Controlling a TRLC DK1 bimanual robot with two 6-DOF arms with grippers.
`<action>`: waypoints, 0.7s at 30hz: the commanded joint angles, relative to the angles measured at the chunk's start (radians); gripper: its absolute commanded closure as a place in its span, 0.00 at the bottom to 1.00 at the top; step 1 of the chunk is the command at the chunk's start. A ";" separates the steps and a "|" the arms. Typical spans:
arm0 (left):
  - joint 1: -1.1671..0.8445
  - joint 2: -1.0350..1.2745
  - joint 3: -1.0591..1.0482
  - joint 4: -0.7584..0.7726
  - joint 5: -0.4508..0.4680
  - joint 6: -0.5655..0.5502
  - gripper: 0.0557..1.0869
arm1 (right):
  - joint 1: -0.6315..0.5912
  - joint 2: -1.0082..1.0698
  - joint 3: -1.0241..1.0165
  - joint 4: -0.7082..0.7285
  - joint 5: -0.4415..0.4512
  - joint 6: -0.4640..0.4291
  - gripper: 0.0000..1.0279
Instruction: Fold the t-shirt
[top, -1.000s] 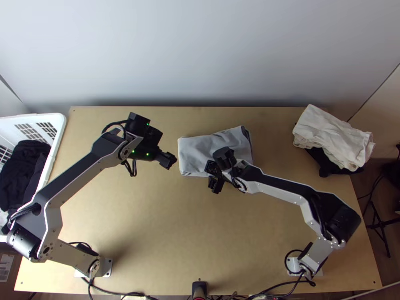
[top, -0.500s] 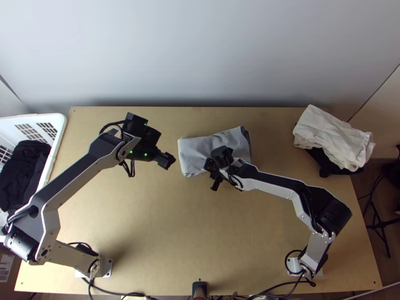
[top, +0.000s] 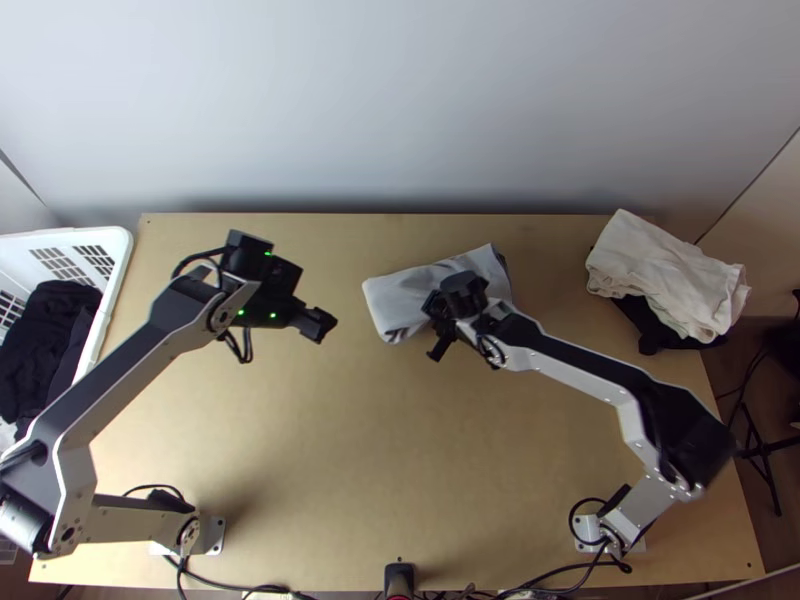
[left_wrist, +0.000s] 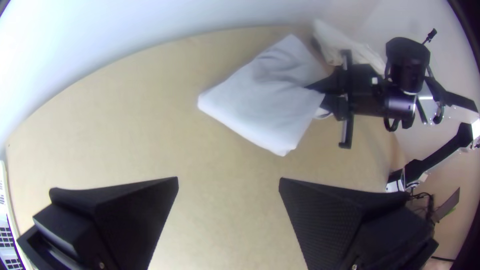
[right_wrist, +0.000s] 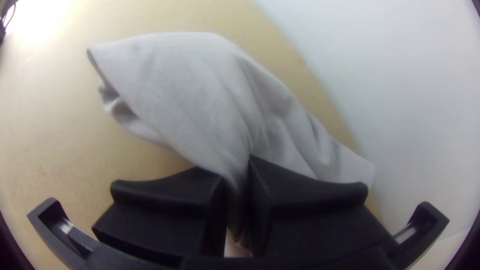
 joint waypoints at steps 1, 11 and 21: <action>0.058 -0.080 -0.056 -0.017 0.000 -0.008 0.05 | -0.048 -0.146 0.019 -0.053 -0.002 0.033 0.97; 0.193 -0.215 -0.133 -0.086 -0.002 -0.003 0.05 | -0.269 -0.346 0.070 -0.135 -0.056 0.142 0.97; 0.303 -0.335 -0.228 -0.118 -0.002 -0.005 0.05 | -0.630 -0.554 0.079 -0.173 -0.192 0.255 0.97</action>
